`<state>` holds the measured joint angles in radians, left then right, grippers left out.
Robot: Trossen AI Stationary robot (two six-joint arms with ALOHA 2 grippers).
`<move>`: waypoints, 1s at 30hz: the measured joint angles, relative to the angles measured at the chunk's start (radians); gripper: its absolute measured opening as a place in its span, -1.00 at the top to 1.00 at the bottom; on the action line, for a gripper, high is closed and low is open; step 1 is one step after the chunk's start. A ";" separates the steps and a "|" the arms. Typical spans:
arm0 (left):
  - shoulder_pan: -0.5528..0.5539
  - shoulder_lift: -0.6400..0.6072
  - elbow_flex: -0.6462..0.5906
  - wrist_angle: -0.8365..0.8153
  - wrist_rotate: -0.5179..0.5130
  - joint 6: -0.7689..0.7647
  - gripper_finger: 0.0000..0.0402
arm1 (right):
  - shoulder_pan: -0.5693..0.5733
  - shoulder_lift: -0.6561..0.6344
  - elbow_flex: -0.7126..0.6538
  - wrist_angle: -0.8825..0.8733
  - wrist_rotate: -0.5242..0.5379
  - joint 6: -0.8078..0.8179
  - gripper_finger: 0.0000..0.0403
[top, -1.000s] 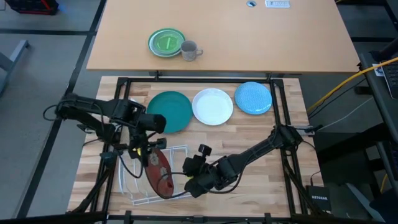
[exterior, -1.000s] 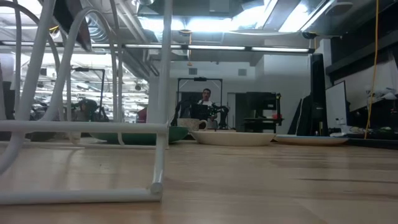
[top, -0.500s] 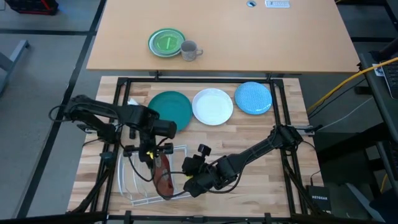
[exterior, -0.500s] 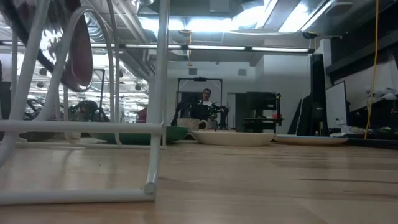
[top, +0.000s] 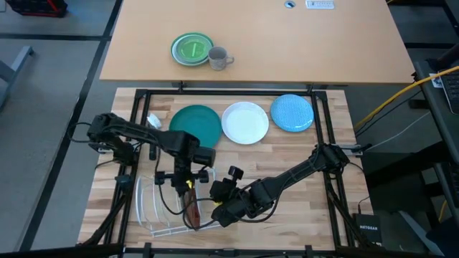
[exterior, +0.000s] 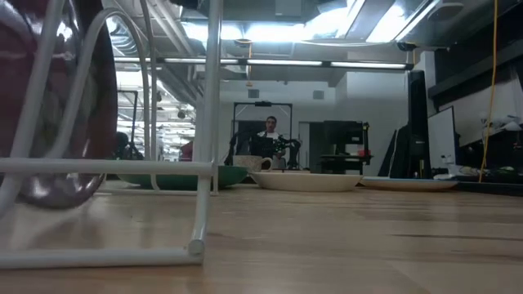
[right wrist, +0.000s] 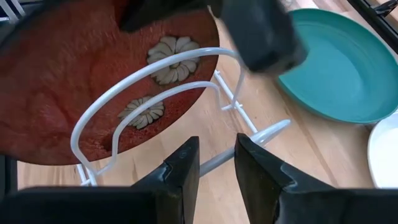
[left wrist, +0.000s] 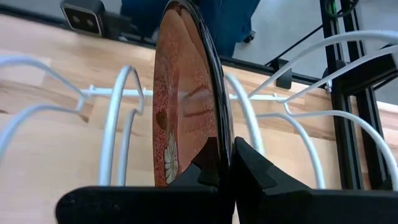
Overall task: Sort dishes
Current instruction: Put the red plate into the dish rack
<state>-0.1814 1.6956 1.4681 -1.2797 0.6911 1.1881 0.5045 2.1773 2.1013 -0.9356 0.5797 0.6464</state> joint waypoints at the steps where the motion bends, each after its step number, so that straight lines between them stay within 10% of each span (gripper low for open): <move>1: 0.000 0.006 0.000 0.000 0.003 0.002 0.97 | 0.000 0.000 0.000 0.000 -0.001 0.000 0.49; 30: -0.001 0.007 0.000 0.082 -0.079 -0.332 0.44 | 0.000 0.001 -0.002 0.011 -0.003 0.000 0.49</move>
<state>-0.1822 1.7029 1.4681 -1.1979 0.6121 0.8564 0.5045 2.1784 2.0995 -0.9249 0.5766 0.6464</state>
